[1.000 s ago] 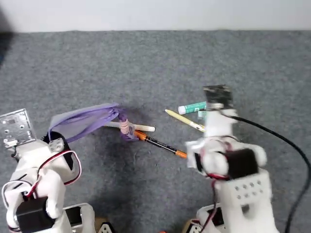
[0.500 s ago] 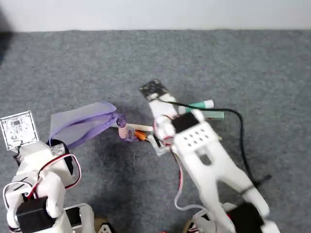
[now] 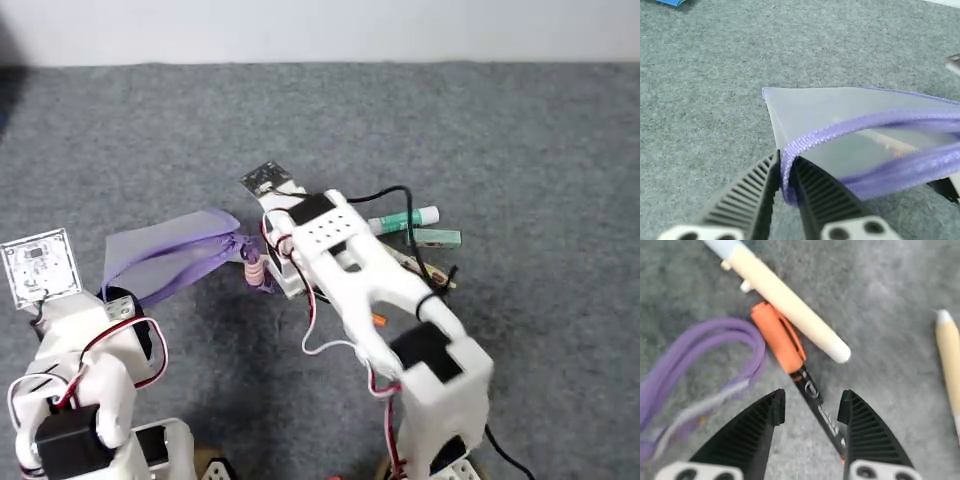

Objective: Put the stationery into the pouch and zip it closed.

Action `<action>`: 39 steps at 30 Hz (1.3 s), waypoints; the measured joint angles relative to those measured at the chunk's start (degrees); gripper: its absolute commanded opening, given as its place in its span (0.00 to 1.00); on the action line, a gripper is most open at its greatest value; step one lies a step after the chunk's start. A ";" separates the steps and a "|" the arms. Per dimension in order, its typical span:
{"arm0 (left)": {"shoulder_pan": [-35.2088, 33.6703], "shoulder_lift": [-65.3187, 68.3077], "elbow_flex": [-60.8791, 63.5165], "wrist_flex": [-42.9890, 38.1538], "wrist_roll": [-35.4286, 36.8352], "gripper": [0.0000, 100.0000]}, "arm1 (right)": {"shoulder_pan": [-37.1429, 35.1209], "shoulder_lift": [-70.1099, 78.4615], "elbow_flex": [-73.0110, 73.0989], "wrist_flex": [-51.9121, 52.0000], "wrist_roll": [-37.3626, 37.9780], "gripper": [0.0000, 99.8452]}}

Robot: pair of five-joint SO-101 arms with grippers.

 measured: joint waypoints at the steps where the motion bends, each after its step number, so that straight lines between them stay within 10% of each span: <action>1: 0.00 0.00 0.00 0.00 0.00 0.01 | 0.00 1.32 -0.62 0.00 0.00 0.17; 22: 0.00 0.00 0.00 0.00 0.00 0.01 | 4.66 7.65 -3.43 4.57 0.09 0.01; 39: 9.05 20.48 -18.11 11.60 7.65 0.01 | 4.57 -24.70 -3.34 27.96 0.18 0.01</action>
